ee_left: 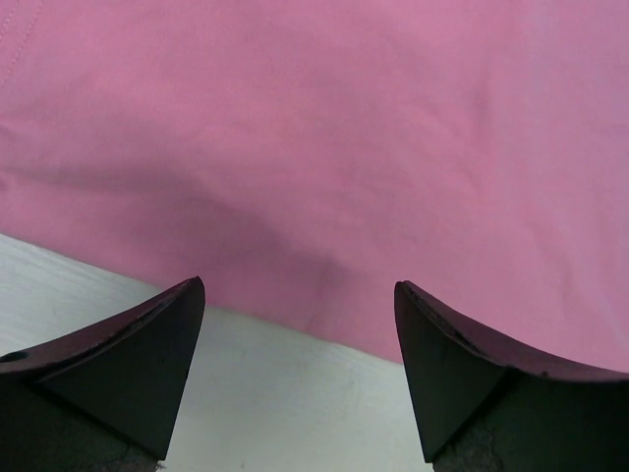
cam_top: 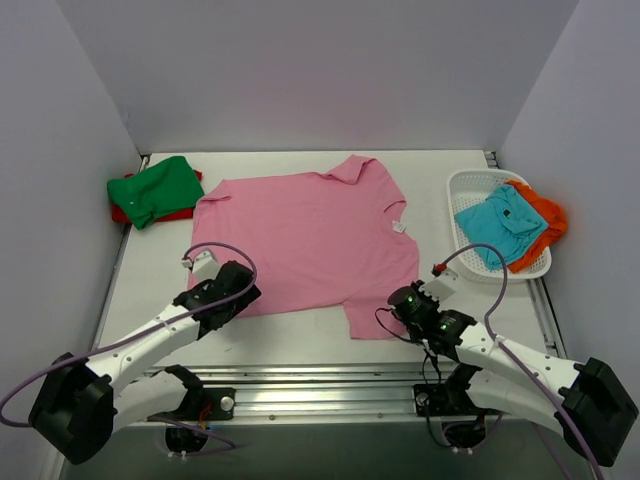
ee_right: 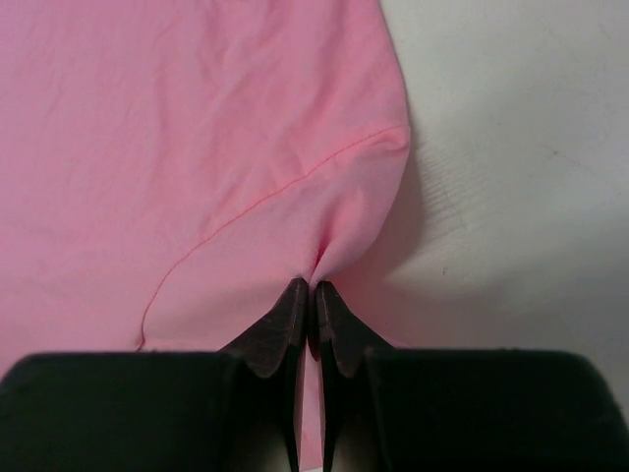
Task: Fold and stack the t-shirts
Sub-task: Flatten the tshirt out
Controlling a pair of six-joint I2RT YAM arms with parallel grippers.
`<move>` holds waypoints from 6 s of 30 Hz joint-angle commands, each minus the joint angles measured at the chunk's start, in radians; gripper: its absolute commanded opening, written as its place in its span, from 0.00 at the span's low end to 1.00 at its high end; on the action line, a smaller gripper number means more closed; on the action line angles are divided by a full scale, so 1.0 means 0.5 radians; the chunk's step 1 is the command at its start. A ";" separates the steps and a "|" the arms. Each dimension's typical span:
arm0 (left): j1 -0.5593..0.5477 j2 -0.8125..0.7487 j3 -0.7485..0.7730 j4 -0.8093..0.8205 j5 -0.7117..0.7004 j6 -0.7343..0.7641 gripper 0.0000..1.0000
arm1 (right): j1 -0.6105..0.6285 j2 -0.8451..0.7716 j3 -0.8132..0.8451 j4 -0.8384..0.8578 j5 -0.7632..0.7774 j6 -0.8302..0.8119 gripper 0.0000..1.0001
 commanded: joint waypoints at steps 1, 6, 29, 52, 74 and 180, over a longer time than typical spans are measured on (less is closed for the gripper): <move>-0.021 -0.062 0.156 -0.276 0.096 -0.036 0.87 | -0.055 0.019 0.029 0.083 0.039 -0.127 0.00; -0.049 -0.148 0.163 -0.356 0.176 -0.032 0.87 | -0.129 0.065 0.019 0.163 -0.029 -0.183 0.00; -0.083 0.220 -0.163 0.104 0.142 -0.259 0.80 | -0.203 0.056 -0.005 0.190 -0.096 -0.235 0.00; -0.120 0.396 -0.135 0.233 0.072 -0.253 0.02 | -0.203 0.016 0.004 0.172 -0.047 -0.247 0.00; -1.009 -0.675 1.471 -0.918 -0.815 0.687 0.02 | 0.365 -0.803 1.525 -0.359 -0.267 -1.170 0.00; 0.832 1.917 1.663 1.214 0.535 0.560 1.00 | -0.964 2.440 2.152 1.209 -0.578 -1.014 0.95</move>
